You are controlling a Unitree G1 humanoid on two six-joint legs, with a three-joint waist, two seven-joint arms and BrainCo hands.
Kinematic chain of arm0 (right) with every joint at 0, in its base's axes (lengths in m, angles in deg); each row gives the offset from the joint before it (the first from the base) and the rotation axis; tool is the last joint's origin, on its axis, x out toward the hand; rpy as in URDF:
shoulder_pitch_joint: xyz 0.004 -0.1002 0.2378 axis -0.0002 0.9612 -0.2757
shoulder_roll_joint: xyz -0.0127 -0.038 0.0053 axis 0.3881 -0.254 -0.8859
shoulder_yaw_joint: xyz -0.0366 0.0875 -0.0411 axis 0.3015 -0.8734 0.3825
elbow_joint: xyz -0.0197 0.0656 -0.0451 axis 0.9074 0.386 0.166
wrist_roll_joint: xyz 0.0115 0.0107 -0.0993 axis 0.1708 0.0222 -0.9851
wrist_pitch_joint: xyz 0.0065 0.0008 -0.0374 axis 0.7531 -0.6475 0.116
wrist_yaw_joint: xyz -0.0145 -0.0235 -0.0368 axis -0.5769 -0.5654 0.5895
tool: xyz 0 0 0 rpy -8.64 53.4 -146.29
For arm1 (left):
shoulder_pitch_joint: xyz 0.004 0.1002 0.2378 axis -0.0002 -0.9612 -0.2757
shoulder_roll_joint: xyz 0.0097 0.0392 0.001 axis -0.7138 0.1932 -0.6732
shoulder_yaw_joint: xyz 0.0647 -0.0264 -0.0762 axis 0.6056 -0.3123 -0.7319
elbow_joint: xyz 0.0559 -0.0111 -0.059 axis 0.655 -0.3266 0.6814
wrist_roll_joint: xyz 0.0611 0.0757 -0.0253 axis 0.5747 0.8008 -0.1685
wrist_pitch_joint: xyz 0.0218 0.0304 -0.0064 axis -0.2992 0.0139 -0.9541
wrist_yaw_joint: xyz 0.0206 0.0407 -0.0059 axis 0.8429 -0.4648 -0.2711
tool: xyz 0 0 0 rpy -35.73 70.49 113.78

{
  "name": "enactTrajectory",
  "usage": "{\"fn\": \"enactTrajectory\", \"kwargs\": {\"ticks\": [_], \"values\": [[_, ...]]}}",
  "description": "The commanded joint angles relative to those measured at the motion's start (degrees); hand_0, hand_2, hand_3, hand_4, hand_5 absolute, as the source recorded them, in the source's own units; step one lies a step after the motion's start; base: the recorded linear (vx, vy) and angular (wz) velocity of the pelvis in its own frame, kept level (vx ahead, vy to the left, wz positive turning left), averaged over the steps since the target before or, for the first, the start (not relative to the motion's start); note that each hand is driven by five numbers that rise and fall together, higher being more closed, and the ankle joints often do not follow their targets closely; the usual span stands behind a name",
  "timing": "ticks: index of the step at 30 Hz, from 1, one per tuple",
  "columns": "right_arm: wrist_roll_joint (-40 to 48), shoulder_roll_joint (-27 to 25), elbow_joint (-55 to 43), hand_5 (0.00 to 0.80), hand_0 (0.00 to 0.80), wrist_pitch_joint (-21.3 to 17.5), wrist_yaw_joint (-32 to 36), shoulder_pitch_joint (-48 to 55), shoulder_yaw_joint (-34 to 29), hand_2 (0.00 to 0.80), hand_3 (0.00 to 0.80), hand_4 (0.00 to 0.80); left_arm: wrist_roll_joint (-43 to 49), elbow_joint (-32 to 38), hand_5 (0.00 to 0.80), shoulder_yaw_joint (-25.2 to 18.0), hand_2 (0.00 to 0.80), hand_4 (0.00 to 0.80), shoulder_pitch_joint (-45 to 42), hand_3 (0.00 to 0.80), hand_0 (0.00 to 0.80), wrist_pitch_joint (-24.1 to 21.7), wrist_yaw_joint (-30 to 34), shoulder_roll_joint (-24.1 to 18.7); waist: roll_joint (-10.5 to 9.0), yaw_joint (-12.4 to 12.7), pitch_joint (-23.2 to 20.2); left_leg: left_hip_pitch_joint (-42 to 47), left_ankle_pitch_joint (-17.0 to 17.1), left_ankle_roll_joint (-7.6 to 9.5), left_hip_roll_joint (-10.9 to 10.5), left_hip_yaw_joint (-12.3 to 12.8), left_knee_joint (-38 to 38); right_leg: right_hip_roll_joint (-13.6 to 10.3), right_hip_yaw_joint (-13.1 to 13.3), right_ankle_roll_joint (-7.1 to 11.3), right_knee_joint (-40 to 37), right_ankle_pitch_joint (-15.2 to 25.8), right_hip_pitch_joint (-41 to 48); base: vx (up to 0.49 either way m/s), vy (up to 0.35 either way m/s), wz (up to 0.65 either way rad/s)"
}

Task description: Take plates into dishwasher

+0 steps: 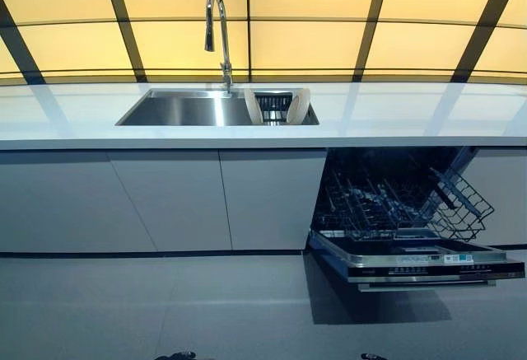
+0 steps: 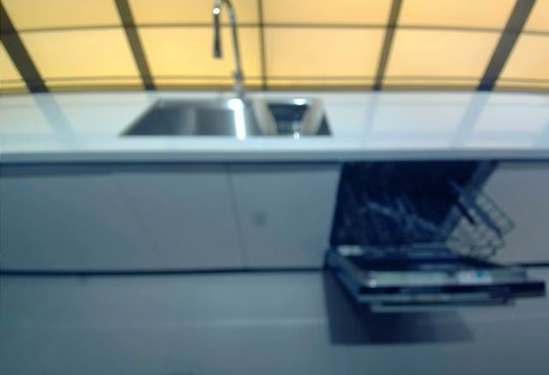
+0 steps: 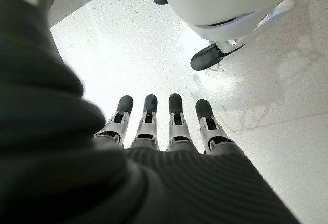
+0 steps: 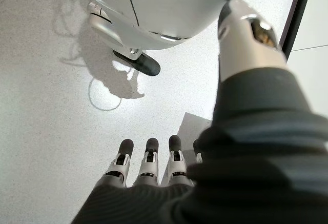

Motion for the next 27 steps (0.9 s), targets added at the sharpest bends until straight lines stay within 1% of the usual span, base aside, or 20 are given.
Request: {"fn": "enactTrajectory", "kwargs": {"ticks": [1,9,11,12,13,14,15,17,18,19,20,22,24,25,26,27], "values": [[-1.37,1.48,3.2,0.0,0.0,-0.22,0.35,-4.75,-0.2,0.0,0.0,0.0,2.02,-1.52,0.0,-1.82,0.0,0.0,3.89,0.0,0.0,-0.38,0.03,0.72,-0.35,-1.24,3.52,1.71,-9.95,6.44,-7.16,2.72,0.32,0.95,-0.48,4.33,0.12,-10.78,5.71,0.0,0.0,0.0],[-1.68,1.62,2.9,0.0,0.0,-0.84,0.98,-4.7,0.38,0.0,0.0,0.0,2.21,-1.67,0.0,-2.19,0.0,0.0,3.72,0.0,0.0,0.04,0.56,0.73,-0.55,-1.05,3.72,1.73,-10.09,6.61,-7.26,2.46,0.32,0.95,-0.76,4.38,0.12,-10.72,5.73,0.0,0.0,0.0],[-0.9,1.61,2.63,0.0,0.0,-2.39,2.04,-4.74,0.68,0.0,0.0,0.0,2.86,-1.72,0.0,-1.98,0.0,0.0,3.72,0.0,0.0,0.07,-0.03,0.87,-0.64,-0.95,3.67,1.67,-10.07,6.58,-7.27,2.31,0.32,0.96,-0.86,4.39,0.12,-10.71,5.71,0.0,0.0,0.0],[-0.3,1.55,2.13,0.0,0.0,-4.03,3.31,-4.78,0.88,0.0,0.0,0.0,3.19,-1.6,0.0,-1.93,0.0,0.0,3.72,0.0,0.0,0.2,-0.16,0.9,-0.66,-0.91,3.71,1.7,-10.07,6.56,-7.28,2.2,0.32,0.96,-0.93,4.4,0.12,-10.7,5.74,0.0,0.0,0.0],[0.1,1.54,1.55,0.0,0.0,-4.71,4.11,-4.8,1.09,0.0,0.0,0.0,3.28,-1.48,0.0,-1.91,0.0,0.0,3.68,0.0,0.0,0.33,-0.14,0.88,-0.67,-0.89,3.72,1.7,-10.06,6.54,-7.29,2.15,0.32,0.96,-0.96,4.41,0.12,-10.7,5.76,0.0,0.0,0.0],[1.08,1.53,-0.33,0.0,0.0,-6.49,6.28,-4.92,1.74,0.0,0.0,0.0,3.55,-1.14,0.0,-1.77,0.0,0.0,3.57,0.0,0.0,0.56,-0.1,0.87,-0.72,-0.81,3.74,1.62,-10.0,6.48,-7.31,2.06,0.32,0.95,-1.03,4.46,0.12,-10.67,5.73,0.0,0.0,0.0],[2.19,1.37,-3.27,0.0,0.0,-7.65,8.7,-5.13,2.75,0.0,0.0,0.0,3.75,-0.65,0.0,-1.65,0.0,0.0,3.52,0.0,0.0,0.8,-0.04,0.76,-0.77,-0.72,3.83,1.49,-9.89,6.43,-7.31,2.0,0.32,0.92,-1.15,4.49,0.12,-10.6,5.63,0.0,0.0,0.0],[4.45,0.64,-12.09,0.0,0.0,-7.07,12.15,-5.33,5.14,0.0,0.0,0.0,4.03,0.78,0.0,-1.3,0.0,0.0,3.17,0.0,0.0,1.3,0.11,0.32,-0.98,-0.58,4.04,1.22,-9.65,6.38,-7.3,1.99,0.32,0.86,-1.38,4.47,0.12,-10.48,5.43,-0.012,-0.002,-0.02],[4.89,0.34,-14.37,0.0,0.0,-8.78,13.79,-5.38,5.85,0.0,0.0,0.0,3.99,1.39,0.0,-1.05,0.0,0.0,3.03,0.0,0.0,1.57,0.1,0.13,-1.06,-0.56,4.12,1.12,-9.57,6.38,-7.29,2.01,0.32,0.85,-1.43,4.46,0.12,-10.43,5.34,-0.033,-0.005,-0.05],[5.93,-0.32,-19.5,0.0,0.0,-8.2,15.27,-5.39,6.89,0.0,0.0,0.0,3.95,2.24,0.0,-0.73,0.0,0.0,2.74,0.0,0.0,1.89,0.08,-0.18,-1.18,-0.52,4.17,0.93,-9.48,6.4,-7.27,2.06,0.32,0.83,-1.53,4.44,0.12,-10.4,5.17,-0.04,-0.009,-0.01],[8.38,-1.6,-29.4,0.0,0.0,-6.3,17.35,-5.36,8.07,0.0,0.0,0.0,3.93,3.86,0.0,-0.31,0.0,0.0,2.2,0.0,0.0,2.6,0.09,-0.72,-1.42,-0.5,4.29,0.71,-9.38,6.44,-7.24,2.12,0.32,0.81,-1.71,4.4,0.12,-10.36,4.96,-0.038,-0.01,0.03],[12.25,-4.08,-40.15,0.0,0.0,-7.23,19.78,-5.41,9.46,0.0,0.0,0.0,3.74,5.23,0.0,0.09,0.0,0.0,1.29,0.0,0.0,2.77,0.24,-1.42,-1.65,-0.61,4.3,0.51,-9.34,6.44,-7.22,2.28,0.32,0.8,-1.87,4.37,0.12,-10.35,4.76,-0.02,-0.003,0.06],[15.83,-7.3,-50.56,0.0,0.0,-8.43,21.58,-6.21,9.67,0.0,0.0,0.0,3.44,5.65,0.0,0.48,0.0,0.0,0.51,0.0,0.0,2.26,-0.05,-1.6,-1.78,-0.79,4.29,0.29,-9.38,6.46,-7.23,2.58,0.32,0.76,-1.89,4.45,0.12,-10.33,4.5,-0.008,0.011,0.05],[15.94,-7.51,-51.02,0.0,0.0,-8.98,21.78,-6.26,9.64,0.0,0.0,0.0,3.44,5.67,0.0,0.51,0.0,0.0,0.47,0.0,0.0,2.23,-0.07,-1.59,-1.77,-0.78,4.28,0.26,-9.38,6.47,-7.23,2.6,0.32,0.76,-1.89,4.46,0.12,-10.32,4.47,-0.011,0.019,0.07],[17.59,-9.0,-55.8,0.0,0.0,-9.53,21.97,-7.07,9.39,0.0,0.0,0.0,3.25,5.56,0.0,0.75,0.0,0.0,0.36,0.0,0.0,1.95,-0.16,-1.63,-1.81,-0.81,4.28,0.15,-9.39,6.49,-7.24,2.77,0.32,0.73,-1.86,4.56,0.12,-10.3,4.31,-0.009,0.034,0.04],[19.66,-10.98,-62.84,0.0,0.0,-9.92,22.25,-9.1,7.99,0.0,0.0,0.0,2.88,4.76,0.0,0.83,0.0,0.0,0.43,0.0,0.0,1.25,-0.38,-1.57,-1.87,-0.86,4.32,0.06,-9.48,6.53,-7.24,2.99,0.32,0.67,-1.81,4.74,0.12,-10.25,4.15,-0.007,0.046,0.02]]}}
